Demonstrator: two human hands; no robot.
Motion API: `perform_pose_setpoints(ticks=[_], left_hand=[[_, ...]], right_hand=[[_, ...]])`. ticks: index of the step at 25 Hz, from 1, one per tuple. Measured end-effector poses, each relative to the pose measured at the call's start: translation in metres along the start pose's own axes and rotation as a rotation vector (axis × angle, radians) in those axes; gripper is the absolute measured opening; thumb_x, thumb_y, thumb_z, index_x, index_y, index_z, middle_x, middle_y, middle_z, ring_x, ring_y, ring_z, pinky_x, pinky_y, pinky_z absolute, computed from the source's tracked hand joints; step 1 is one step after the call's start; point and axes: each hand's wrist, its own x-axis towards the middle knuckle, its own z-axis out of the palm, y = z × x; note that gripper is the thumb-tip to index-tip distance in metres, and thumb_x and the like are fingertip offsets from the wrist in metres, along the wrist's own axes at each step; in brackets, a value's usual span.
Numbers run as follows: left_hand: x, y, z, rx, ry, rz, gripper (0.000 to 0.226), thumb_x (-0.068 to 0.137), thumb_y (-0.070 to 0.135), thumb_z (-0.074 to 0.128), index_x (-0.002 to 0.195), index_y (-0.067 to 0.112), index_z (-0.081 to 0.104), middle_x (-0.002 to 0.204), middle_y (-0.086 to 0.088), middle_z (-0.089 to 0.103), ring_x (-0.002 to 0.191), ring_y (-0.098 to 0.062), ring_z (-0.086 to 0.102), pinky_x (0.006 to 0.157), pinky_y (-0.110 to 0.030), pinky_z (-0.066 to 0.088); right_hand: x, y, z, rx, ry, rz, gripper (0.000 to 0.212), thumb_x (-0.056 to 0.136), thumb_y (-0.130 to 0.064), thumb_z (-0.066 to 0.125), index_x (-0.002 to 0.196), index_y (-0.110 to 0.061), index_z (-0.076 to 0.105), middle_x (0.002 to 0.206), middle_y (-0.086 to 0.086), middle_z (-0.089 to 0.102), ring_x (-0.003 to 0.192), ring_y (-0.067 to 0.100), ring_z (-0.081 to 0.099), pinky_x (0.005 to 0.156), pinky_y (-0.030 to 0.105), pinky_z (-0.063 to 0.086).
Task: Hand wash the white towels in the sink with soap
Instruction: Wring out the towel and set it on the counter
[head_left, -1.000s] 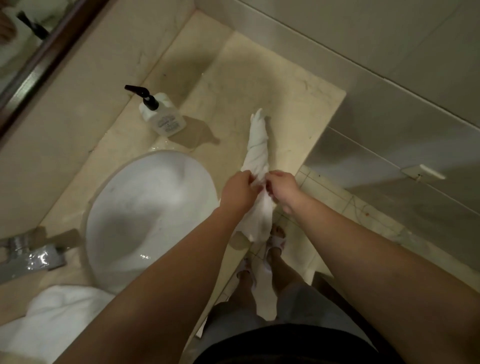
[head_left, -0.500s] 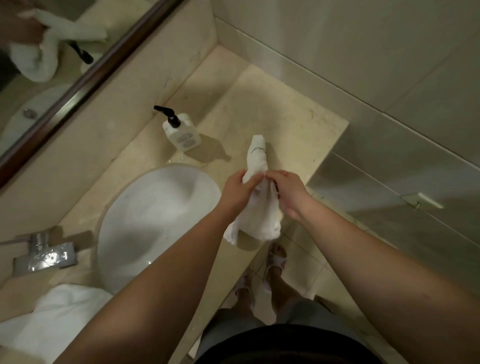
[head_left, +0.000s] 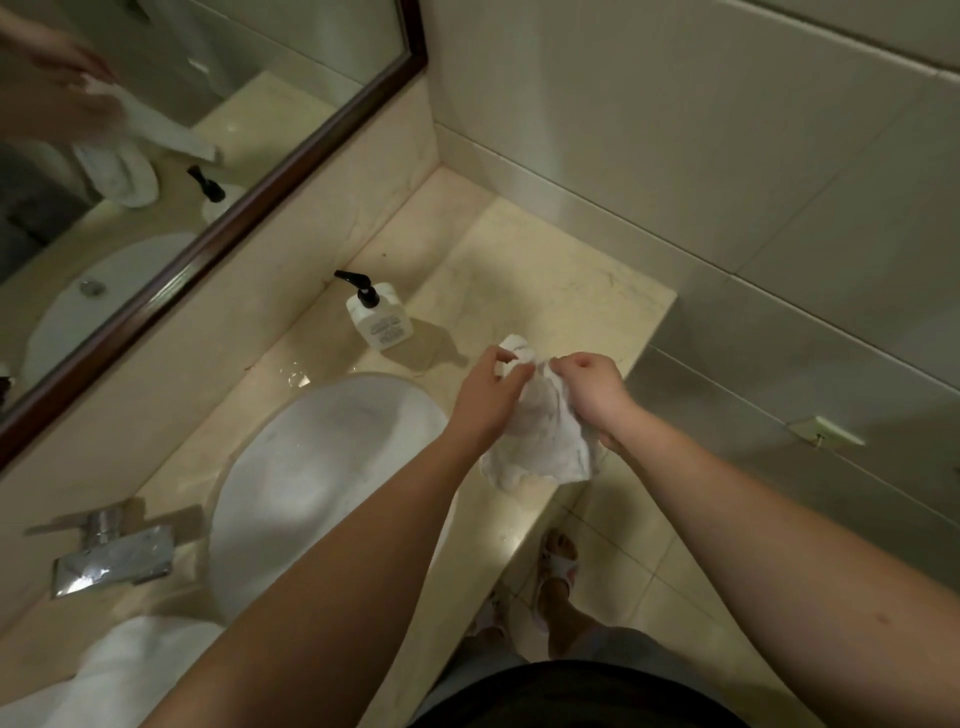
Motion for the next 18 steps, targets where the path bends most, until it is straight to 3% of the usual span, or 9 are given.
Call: perform_pose_setpoints(ticks=[2, 4, 7, 10, 14, 16, 18], left_hand=[[0.005, 0.004, -0.003, 0.157, -0.057, 0.032, 0.039, 0.089, 0.053, 0.066, 0.103, 0.017, 0.059, 0.084, 0.003, 0.06, 0.075, -0.009, 0.054, 0.066, -0.029, 0.039], [0.009, 0.008, -0.005, 0.192, -0.062, 0.077, 0.031, 0.092, 0.045, 0.066, 0.084, 0.016, 0.056, 0.071, 0.006, 0.052, 0.064, -0.008, 0.047, 0.06, -0.028, 0.034], [0.015, 0.007, -0.01, -0.113, -0.023, -0.025, 0.025, 0.097, 0.029, 0.061, 0.078, 0.014, 0.053, 0.071, 0.001, 0.049, 0.067, -0.013, 0.044, 0.062, -0.029, 0.034], [0.014, 0.005, -0.007, -0.38, 0.06, -0.187, 0.025, 0.096, 0.027, 0.059, 0.075, 0.017, 0.049, 0.078, -0.007, 0.05, 0.076, -0.019, 0.046, 0.064, -0.032, 0.034], [0.011, 0.015, 0.004, -0.479, 0.099, -0.287, 0.021, 0.098, 0.023, 0.055, 0.078, 0.014, 0.057, 0.095, -0.011, 0.062, 0.091, -0.026, 0.057, 0.077, -0.036, 0.045], [0.011, 0.015, 0.002, -0.506, 0.094, -0.304, 0.02, 0.097, 0.024, 0.053, 0.086, 0.011, 0.064, 0.103, -0.012, 0.067, 0.1, -0.028, 0.06, 0.088, -0.042, 0.048], [0.011, 0.014, -0.001, -0.622, 0.11, -0.329, 0.024, 0.096, 0.027, 0.051, 0.092, 0.011, 0.068, 0.1, -0.009, 0.069, 0.097, -0.025, 0.062, 0.085, -0.038, 0.05]], right_hand=[[-0.006, 0.003, -0.001, -0.038, 0.001, -0.116, 0.012, 0.094, -0.018, 0.056, 0.09, -0.01, 0.064, 0.074, 0.006, 0.062, 0.067, 0.016, 0.055, 0.063, 0.028, 0.043], [-0.011, 0.004, -0.003, 0.0, -0.038, -0.163, 0.008, 0.095, -0.019, 0.059, 0.091, -0.013, 0.062, 0.08, 0.015, 0.064, 0.071, 0.02, 0.057, 0.067, 0.033, 0.045], [-0.013, -0.004, -0.008, 0.009, -0.013, -0.203, 0.005, 0.096, -0.014, 0.058, 0.093, -0.012, 0.062, 0.081, 0.007, 0.06, 0.073, 0.015, 0.053, 0.067, 0.028, 0.043], [-0.01, -0.008, -0.008, 0.008, 0.082, -0.183, 0.015, 0.095, -0.015, 0.054, 0.091, -0.005, 0.064, 0.082, 0.001, 0.061, 0.078, 0.014, 0.055, 0.068, 0.025, 0.044], [-0.006, -0.005, -0.014, -0.011, -0.045, 0.035, 0.048, 0.082, -0.047, 0.069, 0.09, 0.0, 0.068, 0.079, 0.017, 0.067, 0.08, 0.038, 0.068, 0.07, 0.036, 0.053], [-0.004, -0.007, -0.016, -0.06, -0.044, 0.027, 0.037, 0.083, -0.043, 0.073, 0.082, -0.007, 0.065, 0.072, 0.014, 0.061, 0.067, 0.028, 0.06, 0.062, 0.031, 0.045], [-0.003, -0.014, -0.015, -0.062, 0.04, -0.048, 0.028, 0.088, -0.035, 0.07, 0.074, -0.012, 0.06, 0.067, 0.01, 0.052, 0.064, 0.021, 0.05, 0.061, 0.03, 0.039]])
